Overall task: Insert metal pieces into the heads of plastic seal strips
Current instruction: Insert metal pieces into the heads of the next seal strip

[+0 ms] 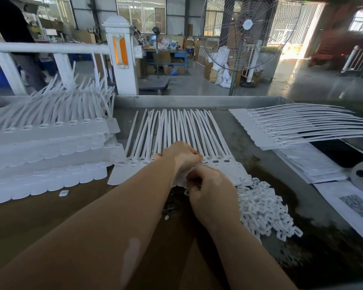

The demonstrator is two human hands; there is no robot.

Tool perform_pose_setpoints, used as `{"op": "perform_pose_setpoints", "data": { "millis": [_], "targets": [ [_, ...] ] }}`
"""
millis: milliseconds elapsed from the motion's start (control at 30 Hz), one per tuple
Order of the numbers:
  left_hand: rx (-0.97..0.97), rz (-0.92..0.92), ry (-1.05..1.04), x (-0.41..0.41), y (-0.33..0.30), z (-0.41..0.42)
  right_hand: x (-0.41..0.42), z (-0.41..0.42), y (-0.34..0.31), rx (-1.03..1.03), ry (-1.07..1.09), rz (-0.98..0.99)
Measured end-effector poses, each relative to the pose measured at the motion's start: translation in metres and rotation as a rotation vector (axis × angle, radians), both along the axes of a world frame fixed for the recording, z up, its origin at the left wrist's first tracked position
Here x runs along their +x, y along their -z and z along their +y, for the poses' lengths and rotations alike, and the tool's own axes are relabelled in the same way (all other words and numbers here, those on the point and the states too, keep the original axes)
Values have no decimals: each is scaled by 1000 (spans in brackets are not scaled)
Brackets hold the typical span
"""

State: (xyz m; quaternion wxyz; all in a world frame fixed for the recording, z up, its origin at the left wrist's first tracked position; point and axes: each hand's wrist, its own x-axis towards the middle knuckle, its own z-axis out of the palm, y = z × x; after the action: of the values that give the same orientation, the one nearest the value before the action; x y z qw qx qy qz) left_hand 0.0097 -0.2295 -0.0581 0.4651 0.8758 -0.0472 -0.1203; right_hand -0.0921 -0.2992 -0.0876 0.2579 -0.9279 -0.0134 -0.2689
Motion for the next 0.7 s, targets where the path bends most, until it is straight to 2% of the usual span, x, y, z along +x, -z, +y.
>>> {"op": "perform_pose_setpoints", "data": {
  "millis": [433,700],
  "targets": [
    [132,-39,103,8,-2,-1,0,0,0,21,12,4],
    [346,-143,148,16,-1,-3,3,0,2,32,9,-7]
  ]
}}
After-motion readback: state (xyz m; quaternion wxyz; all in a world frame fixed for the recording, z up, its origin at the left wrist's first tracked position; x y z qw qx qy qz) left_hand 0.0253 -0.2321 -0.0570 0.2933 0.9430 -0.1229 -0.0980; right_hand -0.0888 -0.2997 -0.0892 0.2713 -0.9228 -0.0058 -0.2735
